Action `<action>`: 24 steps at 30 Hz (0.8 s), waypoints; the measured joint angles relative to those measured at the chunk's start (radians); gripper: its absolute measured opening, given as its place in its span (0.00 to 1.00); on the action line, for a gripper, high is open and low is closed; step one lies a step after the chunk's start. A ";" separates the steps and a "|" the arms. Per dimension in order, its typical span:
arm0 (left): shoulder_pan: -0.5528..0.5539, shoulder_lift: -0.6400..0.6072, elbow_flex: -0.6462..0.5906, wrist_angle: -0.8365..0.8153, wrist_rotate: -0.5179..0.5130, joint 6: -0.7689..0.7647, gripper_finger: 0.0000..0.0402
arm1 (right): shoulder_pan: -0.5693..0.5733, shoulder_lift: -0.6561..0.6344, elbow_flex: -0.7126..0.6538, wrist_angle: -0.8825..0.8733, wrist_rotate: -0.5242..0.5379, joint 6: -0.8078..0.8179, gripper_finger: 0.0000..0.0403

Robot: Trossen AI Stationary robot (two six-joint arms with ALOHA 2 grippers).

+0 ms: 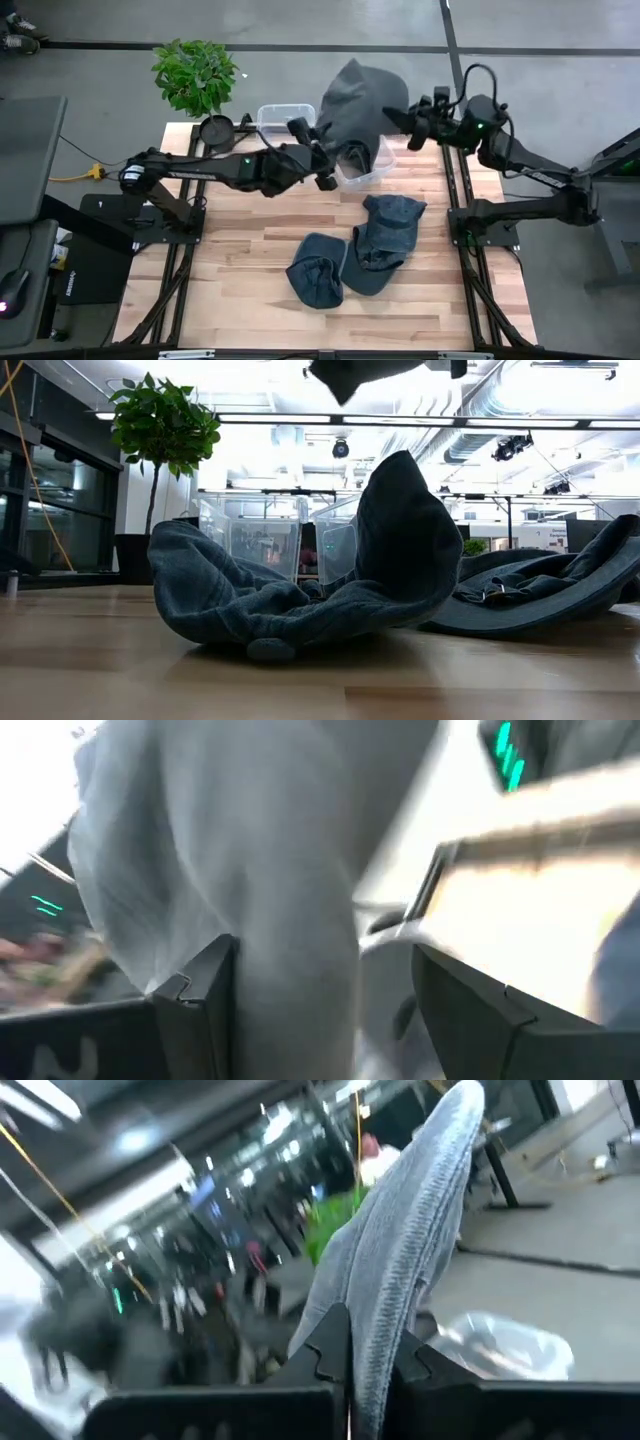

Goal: Pick & Place hat
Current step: Put the gray cap into the right transparent bin

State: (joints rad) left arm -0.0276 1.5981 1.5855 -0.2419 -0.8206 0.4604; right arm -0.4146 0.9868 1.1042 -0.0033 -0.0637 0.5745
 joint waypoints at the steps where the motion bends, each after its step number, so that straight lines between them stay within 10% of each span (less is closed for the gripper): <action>1: -0.001 0.015 0.001 0.028 -0.020 0.065 0.55 | -0.010 0.003 0.000 0.030 -0.002 0.015 0.01; 10: 0.015 0.176 0.002 0.437 -0.326 0.651 0.55 | -0.071 0.087 0.000 0.176 0.012 0.114 0.01; 24: 0.026 0.215 0.004 0.786 -0.431 1.101 0.55 | -0.283 0.201 0.000 0.296 -0.162 0.222 0.01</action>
State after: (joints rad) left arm -0.0013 1.8130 1.5890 0.5444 -1.2521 1.5615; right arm -0.6973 1.1873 1.1042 0.2923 -0.2258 0.7965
